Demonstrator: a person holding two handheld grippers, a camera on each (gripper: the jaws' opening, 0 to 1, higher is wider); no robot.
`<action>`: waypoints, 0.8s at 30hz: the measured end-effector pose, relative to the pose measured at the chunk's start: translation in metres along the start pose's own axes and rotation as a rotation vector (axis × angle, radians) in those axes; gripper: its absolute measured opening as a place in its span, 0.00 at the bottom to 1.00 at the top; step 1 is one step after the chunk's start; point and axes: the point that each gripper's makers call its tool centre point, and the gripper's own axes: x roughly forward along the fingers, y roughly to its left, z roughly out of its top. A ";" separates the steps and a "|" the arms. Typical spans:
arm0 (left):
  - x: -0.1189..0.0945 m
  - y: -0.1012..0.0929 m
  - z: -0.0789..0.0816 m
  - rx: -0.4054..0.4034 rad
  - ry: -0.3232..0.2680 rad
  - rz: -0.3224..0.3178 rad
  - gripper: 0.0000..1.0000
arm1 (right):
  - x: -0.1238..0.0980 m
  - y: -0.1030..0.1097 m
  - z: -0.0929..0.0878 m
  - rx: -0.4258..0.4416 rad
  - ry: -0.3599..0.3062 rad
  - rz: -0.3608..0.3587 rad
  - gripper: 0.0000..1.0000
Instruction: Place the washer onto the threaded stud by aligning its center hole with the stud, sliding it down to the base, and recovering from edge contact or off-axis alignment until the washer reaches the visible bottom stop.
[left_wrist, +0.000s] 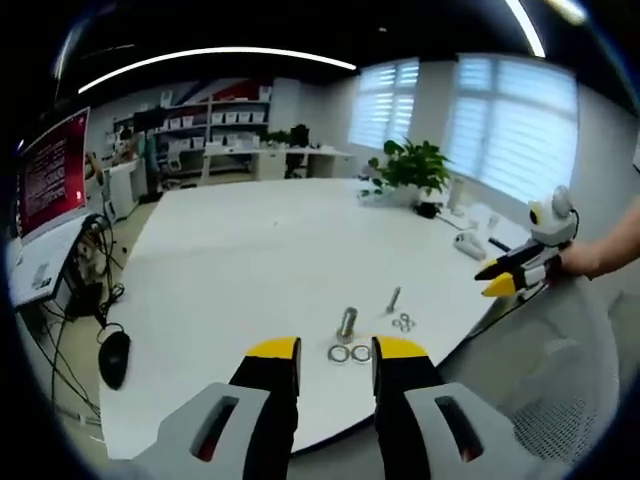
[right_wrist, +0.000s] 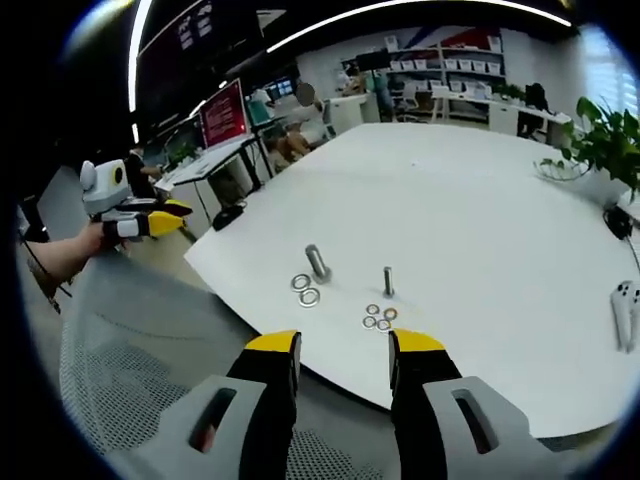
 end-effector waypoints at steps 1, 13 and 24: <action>0.000 -0.001 0.000 0.000 0.001 -0.003 0.26 | -0.001 0.000 0.001 0.000 -0.007 -0.003 0.38; 0.005 -0.003 -0.013 0.020 0.078 -0.015 0.26 | -0.003 -0.006 0.004 0.040 -0.037 -0.022 0.42; 0.006 0.009 -0.022 0.022 0.118 0.053 0.28 | -0.001 0.008 0.003 0.026 -0.035 0.052 0.42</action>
